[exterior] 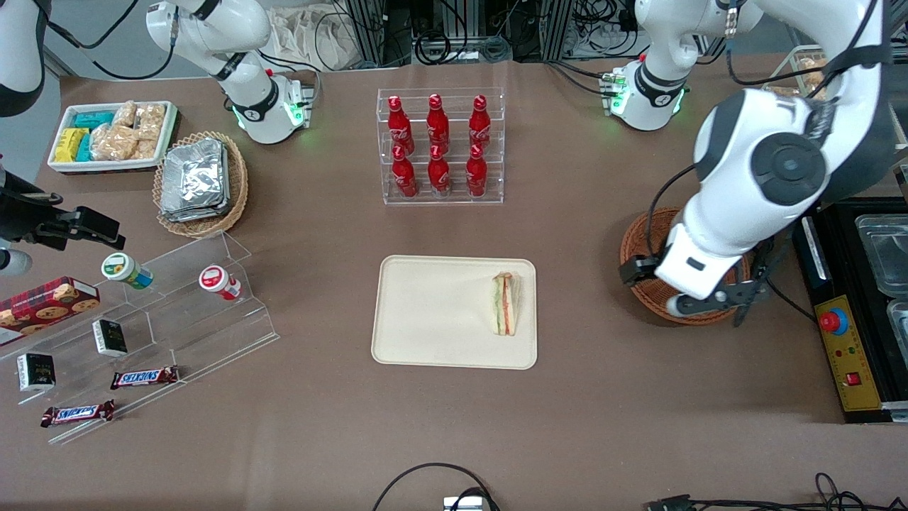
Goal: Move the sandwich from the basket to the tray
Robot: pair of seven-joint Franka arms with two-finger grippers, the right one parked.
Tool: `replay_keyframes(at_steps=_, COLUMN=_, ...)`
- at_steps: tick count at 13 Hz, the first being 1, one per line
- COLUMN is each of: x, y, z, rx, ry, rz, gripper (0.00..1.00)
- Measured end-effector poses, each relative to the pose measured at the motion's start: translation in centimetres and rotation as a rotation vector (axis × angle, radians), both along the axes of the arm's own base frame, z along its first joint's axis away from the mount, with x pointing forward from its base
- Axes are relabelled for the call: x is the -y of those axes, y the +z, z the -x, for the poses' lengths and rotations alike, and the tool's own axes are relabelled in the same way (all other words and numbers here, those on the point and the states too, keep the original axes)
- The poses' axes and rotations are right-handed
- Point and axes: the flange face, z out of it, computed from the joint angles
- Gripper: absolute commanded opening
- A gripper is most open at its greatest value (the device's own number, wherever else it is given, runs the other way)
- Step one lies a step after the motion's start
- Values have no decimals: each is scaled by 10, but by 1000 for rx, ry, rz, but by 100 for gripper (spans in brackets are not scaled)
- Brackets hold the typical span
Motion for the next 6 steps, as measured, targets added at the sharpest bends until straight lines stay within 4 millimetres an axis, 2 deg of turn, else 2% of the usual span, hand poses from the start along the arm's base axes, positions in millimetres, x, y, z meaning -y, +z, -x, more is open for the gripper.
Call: replay_keyframes(at_steps=6, x=-50, y=53, z=20, rx=-3, ry=-59, rz=-16, gripper=100)
